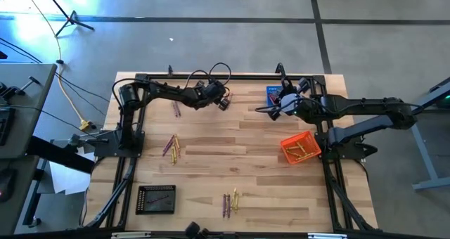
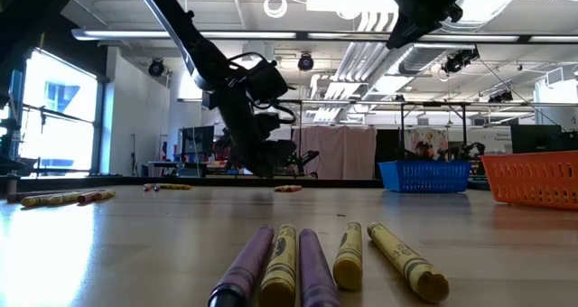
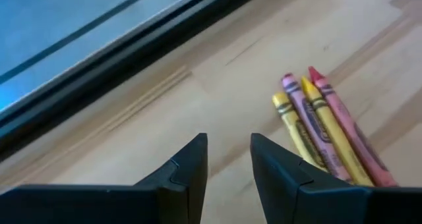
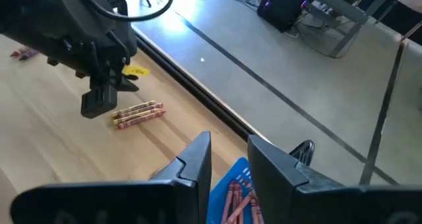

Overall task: Sort crayons
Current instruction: Put the yellow crayon into the orange basket

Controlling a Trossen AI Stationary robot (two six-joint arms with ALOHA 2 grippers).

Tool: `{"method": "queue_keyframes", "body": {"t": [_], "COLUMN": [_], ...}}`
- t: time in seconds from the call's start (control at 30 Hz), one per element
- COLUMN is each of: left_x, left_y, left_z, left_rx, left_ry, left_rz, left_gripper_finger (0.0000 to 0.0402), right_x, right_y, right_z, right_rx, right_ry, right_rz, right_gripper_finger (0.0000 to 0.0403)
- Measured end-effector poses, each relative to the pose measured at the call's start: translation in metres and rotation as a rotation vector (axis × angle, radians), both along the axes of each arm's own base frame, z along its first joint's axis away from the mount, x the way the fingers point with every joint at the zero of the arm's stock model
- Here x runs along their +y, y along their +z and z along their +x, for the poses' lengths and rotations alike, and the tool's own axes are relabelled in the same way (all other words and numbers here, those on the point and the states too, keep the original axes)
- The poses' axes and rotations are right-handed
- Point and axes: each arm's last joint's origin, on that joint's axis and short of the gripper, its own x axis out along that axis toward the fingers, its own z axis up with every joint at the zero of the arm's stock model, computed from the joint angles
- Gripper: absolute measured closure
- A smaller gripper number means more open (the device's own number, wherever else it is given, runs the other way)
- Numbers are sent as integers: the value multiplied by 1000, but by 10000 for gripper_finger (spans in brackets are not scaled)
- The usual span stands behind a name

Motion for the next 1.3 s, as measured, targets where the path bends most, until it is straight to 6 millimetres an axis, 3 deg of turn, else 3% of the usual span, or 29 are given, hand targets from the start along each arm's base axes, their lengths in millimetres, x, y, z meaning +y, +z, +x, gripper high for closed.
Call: {"method": "queue_keyframes", "body": {"t": [0.3,0.53,0.7,0.93,1.3], "left_x": [1,1,0,2,3], "left_y": [28,30,24,-5,-5], "left_z": [20,21,22,26,25], "left_rx": [-3,-9,-10,25,10], "left_ry": [-51,-60,-79,-83,-34], "left_rz": [-10,-27,-55,-92,-95], "left_gripper_finger": [327,314,295,283,282], "right_x": [0,1,2,2,2], "right_y": [0,-1,-1,-1,-1], "right_z": [0,1,1,1,1], "right_rx": [-4,1,0,-5,-5], "right_ry": [5,48,55,61,61], "right_rz": [10,43,49,62,63], "right_gripper_finger": [318,318,318,318,318]}}
